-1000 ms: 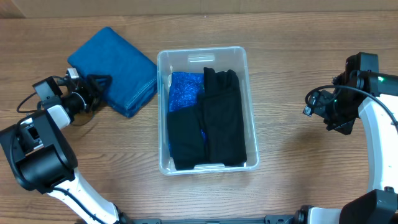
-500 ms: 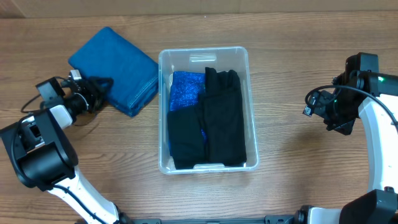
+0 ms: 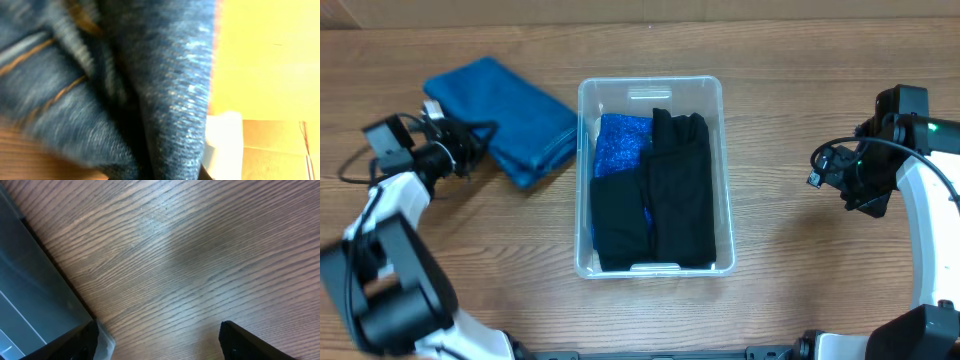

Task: Pack container
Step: 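Grasp the folded teal denim cloth with the left gripper and lift, then carry the teal denim right and lower it on top in the bin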

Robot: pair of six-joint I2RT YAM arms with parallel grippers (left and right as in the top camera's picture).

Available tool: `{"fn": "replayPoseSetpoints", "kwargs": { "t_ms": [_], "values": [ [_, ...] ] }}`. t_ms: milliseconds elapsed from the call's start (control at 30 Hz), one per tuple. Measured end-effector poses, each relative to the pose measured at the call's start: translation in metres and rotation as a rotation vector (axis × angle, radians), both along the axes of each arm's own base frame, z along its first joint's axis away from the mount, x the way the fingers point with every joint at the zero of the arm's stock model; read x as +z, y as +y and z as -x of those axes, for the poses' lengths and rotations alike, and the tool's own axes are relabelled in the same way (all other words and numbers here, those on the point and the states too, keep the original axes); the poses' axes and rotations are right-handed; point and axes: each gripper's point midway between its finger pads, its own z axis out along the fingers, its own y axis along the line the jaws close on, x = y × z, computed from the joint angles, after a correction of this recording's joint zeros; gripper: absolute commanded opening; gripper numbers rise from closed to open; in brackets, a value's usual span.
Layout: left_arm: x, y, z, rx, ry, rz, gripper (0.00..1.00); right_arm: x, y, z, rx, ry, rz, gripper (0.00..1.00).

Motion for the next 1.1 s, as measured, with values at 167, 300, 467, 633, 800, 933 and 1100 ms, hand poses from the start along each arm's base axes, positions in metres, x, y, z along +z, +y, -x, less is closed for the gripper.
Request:
{"fn": "replayPoseSetpoints", "kwargs": {
  "t_ms": [167,300,467,633,800,933,1100],
  "values": [
    [0.136,-0.009,0.032,0.045,-0.282,-0.164,0.04,0.000,0.000,0.002,-0.001,0.009,-0.002,0.81],
    [0.227,-0.053,0.077,0.000,-0.498,-0.195,0.04,0.000,0.001,0.003,-0.001,0.013,-0.003,0.81],
    [0.218,-0.174,0.114,-0.350,-0.451,-0.089,0.04,0.000,0.001,0.003,0.000,0.013,-0.003,0.82],
    [0.133,-0.253,0.142,-0.655,-0.206,-0.126,0.04,0.000,0.001,0.003,-0.001,0.014,-0.003,0.82],
    [0.063,-0.276,0.144,-0.851,-0.119,-0.251,0.04,0.000,0.001,0.003,-0.001,0.013,-0.003,0.82],
    [0.070,-0.279,0.142,-0.972,-0.160,-0.331,0.04,0.000,0.000,0.003,-0.001,0.013,-0.002,0.82],
    [0.092,-0.288,0.138,-1.033,-0.277,-0.396,0.04,0.000,0.000,0.003,-0.001,0.012,-0.002,0.82]
  ]
}}
